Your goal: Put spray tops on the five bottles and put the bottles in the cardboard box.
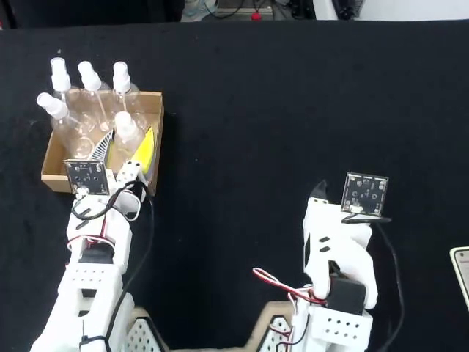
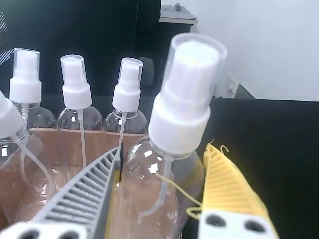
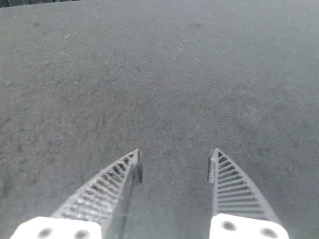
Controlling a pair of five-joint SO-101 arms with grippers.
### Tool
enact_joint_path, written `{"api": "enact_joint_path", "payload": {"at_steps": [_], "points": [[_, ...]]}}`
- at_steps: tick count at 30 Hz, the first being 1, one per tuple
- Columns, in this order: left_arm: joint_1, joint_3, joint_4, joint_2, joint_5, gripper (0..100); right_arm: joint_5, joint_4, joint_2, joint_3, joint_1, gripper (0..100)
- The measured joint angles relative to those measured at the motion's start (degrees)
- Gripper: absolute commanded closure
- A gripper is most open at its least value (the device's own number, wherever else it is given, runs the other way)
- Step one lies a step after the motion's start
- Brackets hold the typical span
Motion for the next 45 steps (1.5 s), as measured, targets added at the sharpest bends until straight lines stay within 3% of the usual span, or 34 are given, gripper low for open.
{"api": "enact_joint_path", "payload": {"at_steps": [14, 24, 45], "points": [[0.0, 0.26, 0.0, 0.44, 0.0, 79, 0.0, 0.0, 0.0, 0.0, 0.0, 79.0], [-1.49, -5.54, 0.0, 12.92, 2.46, 79, 0.0, 0.0, 0.0, 0.0, 0.0, 79.0], [-1.67, -5.54, -0.53, 14.15, 5.19, 79, 0.0, 0.0, 0.0, 0.0, 0.0, 79.0]]}}
